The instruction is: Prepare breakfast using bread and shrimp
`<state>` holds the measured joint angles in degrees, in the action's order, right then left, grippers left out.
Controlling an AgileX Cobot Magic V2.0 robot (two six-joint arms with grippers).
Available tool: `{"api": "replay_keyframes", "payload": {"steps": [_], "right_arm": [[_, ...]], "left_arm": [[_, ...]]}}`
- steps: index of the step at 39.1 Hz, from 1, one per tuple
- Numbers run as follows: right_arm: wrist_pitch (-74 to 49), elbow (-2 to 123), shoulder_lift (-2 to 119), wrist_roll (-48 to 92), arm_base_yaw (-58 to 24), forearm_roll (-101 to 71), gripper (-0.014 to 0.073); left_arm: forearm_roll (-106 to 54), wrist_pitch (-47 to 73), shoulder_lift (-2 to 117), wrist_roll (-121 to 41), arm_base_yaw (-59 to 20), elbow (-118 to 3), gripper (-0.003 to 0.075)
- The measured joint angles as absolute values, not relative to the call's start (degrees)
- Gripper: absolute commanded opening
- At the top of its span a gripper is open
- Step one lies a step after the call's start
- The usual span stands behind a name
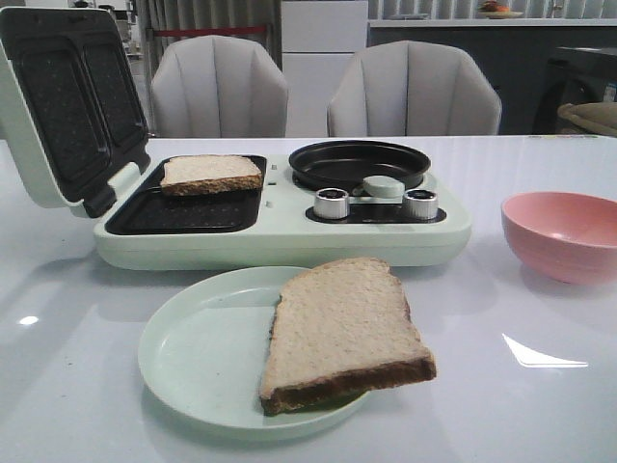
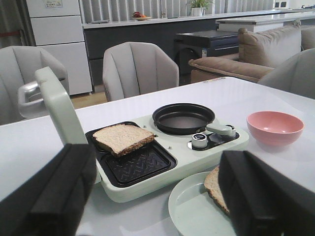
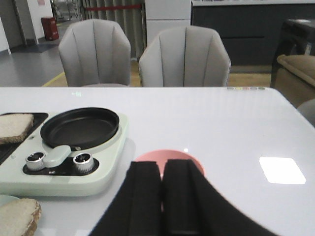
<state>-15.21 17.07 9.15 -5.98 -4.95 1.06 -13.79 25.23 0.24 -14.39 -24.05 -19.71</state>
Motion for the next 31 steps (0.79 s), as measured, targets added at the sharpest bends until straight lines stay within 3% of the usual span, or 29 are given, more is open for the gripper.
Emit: {"api": "replay_keyframes", "payload": {"steps": [7, 18, 31], "right_arm": [[-15.4, 17.1, 9.9, -6.0, -4.9, 1.1, 0.0171], [-15.7, 19.7, 14.0, -6.0, -5.3, 0.5, 0.0505], [-25.5, 28.7, 31.6, -6.0, -8.2, -8.8, 0.0519]], "left_arm": [[-13.8, 25.2, 0.2, -14.4, -24.1, -19.6, 0.0564], [-13.8, 25.2, 0.2, -14.4, -24.1, -19.6, 0.0564], [-13.8, 25.2, 0.2, -14.4, -24.1, -19.6, 0.0564]]}}
